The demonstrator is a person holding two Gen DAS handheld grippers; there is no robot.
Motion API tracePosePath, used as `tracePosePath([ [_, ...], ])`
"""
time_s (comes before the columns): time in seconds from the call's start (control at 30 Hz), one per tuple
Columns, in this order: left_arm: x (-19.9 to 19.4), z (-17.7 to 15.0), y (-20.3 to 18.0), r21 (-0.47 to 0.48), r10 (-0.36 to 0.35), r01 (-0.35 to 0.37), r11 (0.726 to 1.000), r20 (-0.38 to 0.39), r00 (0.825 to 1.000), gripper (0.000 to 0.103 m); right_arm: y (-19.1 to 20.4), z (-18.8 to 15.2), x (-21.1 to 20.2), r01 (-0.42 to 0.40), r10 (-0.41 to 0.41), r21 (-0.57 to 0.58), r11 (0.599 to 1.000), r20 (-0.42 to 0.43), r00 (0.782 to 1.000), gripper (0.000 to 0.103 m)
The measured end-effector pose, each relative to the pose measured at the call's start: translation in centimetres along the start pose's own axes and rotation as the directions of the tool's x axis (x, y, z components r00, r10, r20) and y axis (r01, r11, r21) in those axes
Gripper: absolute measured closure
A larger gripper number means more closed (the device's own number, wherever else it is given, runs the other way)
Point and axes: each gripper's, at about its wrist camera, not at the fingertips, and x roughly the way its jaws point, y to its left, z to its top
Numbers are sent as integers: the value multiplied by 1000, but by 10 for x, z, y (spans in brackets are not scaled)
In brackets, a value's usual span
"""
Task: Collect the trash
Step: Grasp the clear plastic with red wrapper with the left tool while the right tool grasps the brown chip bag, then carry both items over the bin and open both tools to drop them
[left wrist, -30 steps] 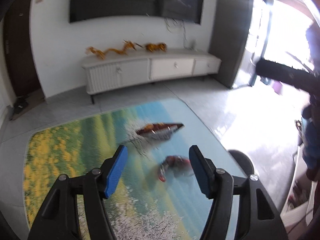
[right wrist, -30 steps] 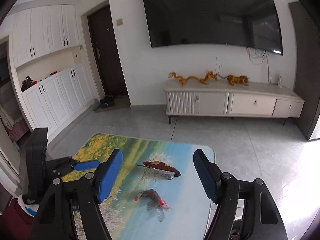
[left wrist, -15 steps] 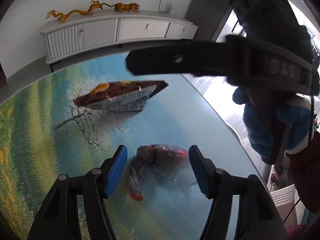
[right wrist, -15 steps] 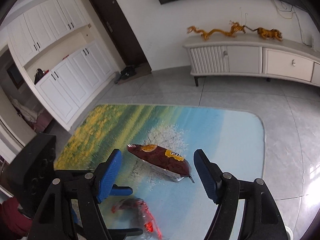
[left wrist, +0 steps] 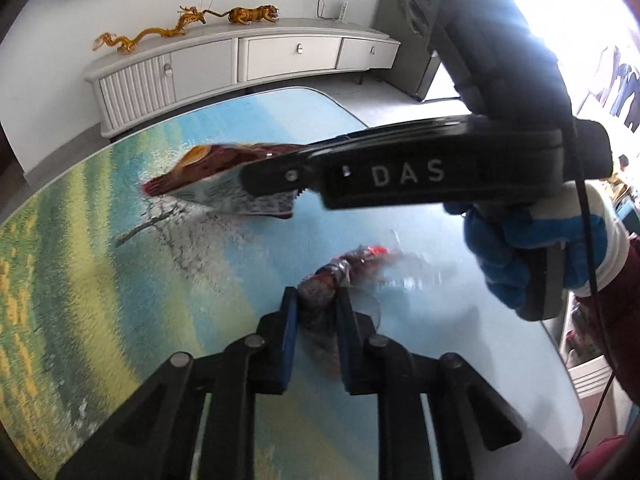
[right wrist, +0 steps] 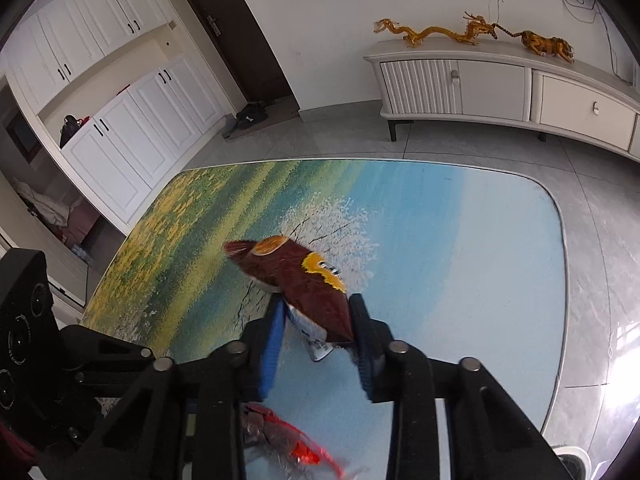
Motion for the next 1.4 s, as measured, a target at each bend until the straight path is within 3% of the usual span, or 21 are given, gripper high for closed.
tracePosePath([
  [0.1, -16, -10, -4, -23, 37, -36, 999, 22, 999, 88, 4, -8, -14, 5, -6, 18, 1000, 29, 1000, 84],
  [0.43, -96, -40, -22, -152, 169, -146, 978, 155, 973, 88, 34, -50, -115, 52, -66, 81, 995, 185, 981, 85],
  [0.6, -141, -48, -46, -180, 251, -211, 961, 240, 938, 88, 61, -83, -170, 117, -138, 97, 988, 255, 957, 85],
  [0.87, -199, -60, -102, -212, 392, -335, 918, 360, 847, 88, 87, -132, -234, 166, -212, 156, 974, 353, 911, 85],
  [0.97, -209, -61, -117, -216, 408, -350, 912, 384, 828, 88, 86, -145, -252, 179, -235, 179, 968, 375, 897, 85],
  [1.1, -216, -60, -137, -197, 416, -366, 909, 406, 814, 88, 82, -159, -270, 220, -285, 203, 954, 391, 875, 85],
  [1.23, -213, -56, -154, -169, 405, -369, 914, 416, 814, 88, 70, -170, -283, 243, -325, 243, 939, 400, 857, 85],
  [1.4, -199, -45, -178, -117, 380, -366, 923, 411, 828, 88, 48, -184, -293, 246, -358, 303, 921, 403, 842, 85],
])
